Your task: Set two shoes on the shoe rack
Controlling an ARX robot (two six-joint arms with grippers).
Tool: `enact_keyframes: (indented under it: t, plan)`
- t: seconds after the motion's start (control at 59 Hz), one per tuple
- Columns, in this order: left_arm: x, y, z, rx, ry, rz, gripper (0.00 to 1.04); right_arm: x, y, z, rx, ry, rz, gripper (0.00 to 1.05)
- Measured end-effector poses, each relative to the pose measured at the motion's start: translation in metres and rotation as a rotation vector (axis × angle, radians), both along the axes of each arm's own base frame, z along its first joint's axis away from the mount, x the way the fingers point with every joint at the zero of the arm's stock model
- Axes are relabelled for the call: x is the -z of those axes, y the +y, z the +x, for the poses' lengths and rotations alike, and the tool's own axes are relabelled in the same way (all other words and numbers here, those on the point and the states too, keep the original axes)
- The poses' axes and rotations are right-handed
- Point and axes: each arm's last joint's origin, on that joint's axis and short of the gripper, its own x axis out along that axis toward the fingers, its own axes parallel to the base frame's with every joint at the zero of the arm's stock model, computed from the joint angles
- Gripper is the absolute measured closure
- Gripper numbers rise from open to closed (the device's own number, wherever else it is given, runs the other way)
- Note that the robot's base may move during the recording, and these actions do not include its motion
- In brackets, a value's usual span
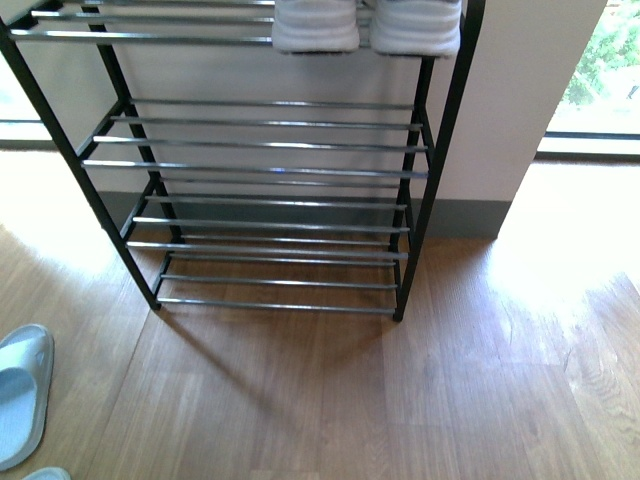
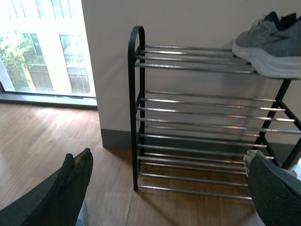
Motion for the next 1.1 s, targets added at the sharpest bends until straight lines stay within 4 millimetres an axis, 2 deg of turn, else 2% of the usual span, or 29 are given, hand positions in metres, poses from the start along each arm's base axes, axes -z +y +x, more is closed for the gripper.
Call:
enact_keyframes:
  t: [1.101]
  plan:
    - [0.0,0.0,0.0,0.001,0.0,0.0,0.09,0.0001,-0.0001,0.0,0.002,0.001,0.0,0.09]
